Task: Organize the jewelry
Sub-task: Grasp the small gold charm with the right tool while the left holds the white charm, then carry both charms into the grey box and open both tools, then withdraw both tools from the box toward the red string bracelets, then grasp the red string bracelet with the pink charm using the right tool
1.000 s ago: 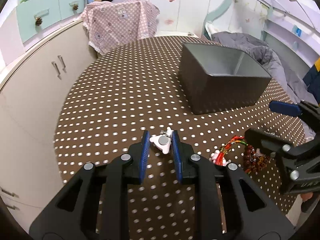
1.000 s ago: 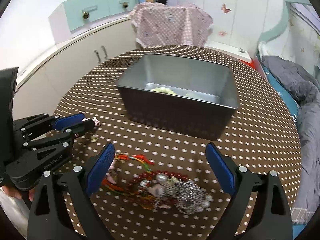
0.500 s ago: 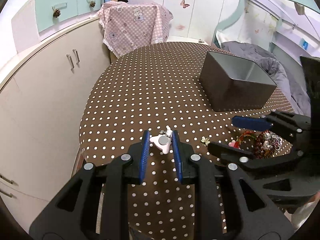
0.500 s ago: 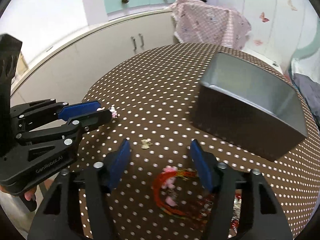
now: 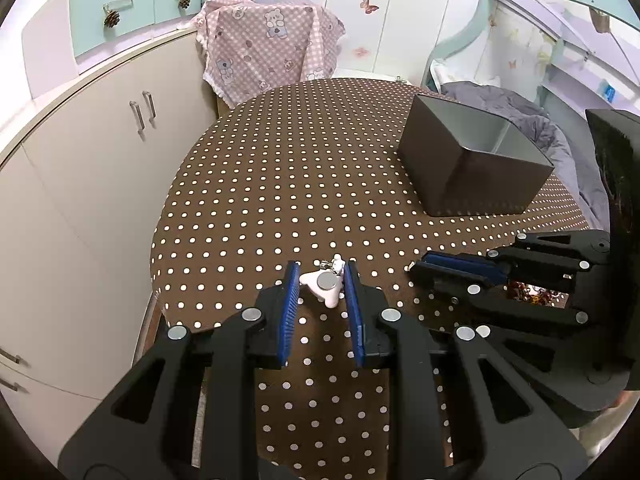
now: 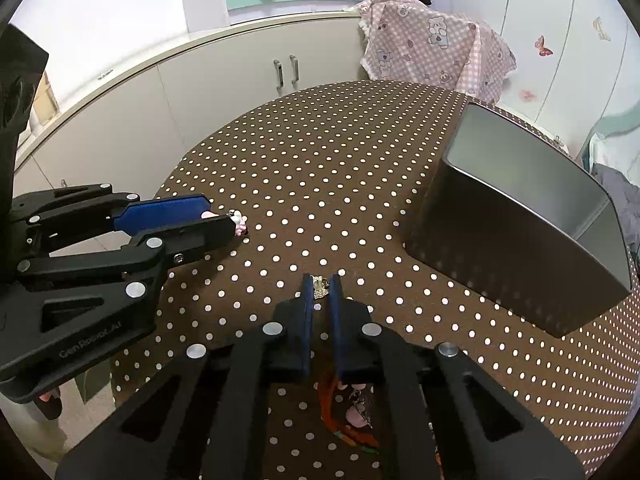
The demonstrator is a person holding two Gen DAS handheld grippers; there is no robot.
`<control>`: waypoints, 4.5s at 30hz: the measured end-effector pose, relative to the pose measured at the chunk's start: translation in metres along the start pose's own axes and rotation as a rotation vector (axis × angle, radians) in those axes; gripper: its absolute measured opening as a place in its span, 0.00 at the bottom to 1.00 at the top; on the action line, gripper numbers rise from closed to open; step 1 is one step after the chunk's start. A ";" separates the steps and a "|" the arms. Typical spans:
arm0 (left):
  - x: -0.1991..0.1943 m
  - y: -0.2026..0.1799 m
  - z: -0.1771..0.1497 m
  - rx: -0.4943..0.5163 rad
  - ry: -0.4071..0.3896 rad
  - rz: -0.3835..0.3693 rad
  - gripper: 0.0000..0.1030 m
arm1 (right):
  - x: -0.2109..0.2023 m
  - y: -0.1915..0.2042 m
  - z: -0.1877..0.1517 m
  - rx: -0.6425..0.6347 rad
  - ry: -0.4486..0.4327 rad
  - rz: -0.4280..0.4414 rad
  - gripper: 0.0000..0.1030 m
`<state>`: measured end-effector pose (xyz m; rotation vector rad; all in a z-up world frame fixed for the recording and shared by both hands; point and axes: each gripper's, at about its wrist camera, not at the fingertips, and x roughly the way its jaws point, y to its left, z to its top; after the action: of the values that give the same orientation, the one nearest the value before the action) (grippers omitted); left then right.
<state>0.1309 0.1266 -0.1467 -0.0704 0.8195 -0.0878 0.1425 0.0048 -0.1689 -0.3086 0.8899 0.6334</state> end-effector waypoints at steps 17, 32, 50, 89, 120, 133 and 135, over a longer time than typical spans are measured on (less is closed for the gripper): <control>-0.003 -0.027 0.009 0.053 -0.027 -0.065 0.22 | -0.022 -0.021 -0.005 0.087 -0.026 0.010 0.06; -0.010 -0.074 0.037 0.151 -0.089 -0.159 0.22 | -0.065 -0.063 -0.010 0.176 -0.116 -0.090 0.06; 0.003 -0.112 0.072 0.207 -0.135 -0.205 0.22 | -0.079 -0.116 0.003 0.245 -0.191 -0.182 0.06; 0.011 -0.108 0.078 0.173 -0.137 -0.150 0.62 | -0.092 -0.143 -0.016 0.321 -0.202 -0.238 0.50; -0.025 -0.077 0.034 0.134 -0.135 -0.096 0.63 | -0.099 -0.079 -0.042 0.256 -0.180 -0.193 0.54; -0.024 -0.039 0.006 0.072 -0.079 -0.054 0.63 | -0.070 -0.037 -0.041 0.165 -0.095 -0.125 0.54; -0.023 -0.037 0.001 0.066 -0.073 -0.051 0.63 | -0.066 -0.032 -0.040 0.152 -0.082 -0.118 0.54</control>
<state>0.1139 0.0922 -0.1256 -0.0318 0.7414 -0.1594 0.1067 -0.0651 -0.1410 -0.1954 0.8299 0.4633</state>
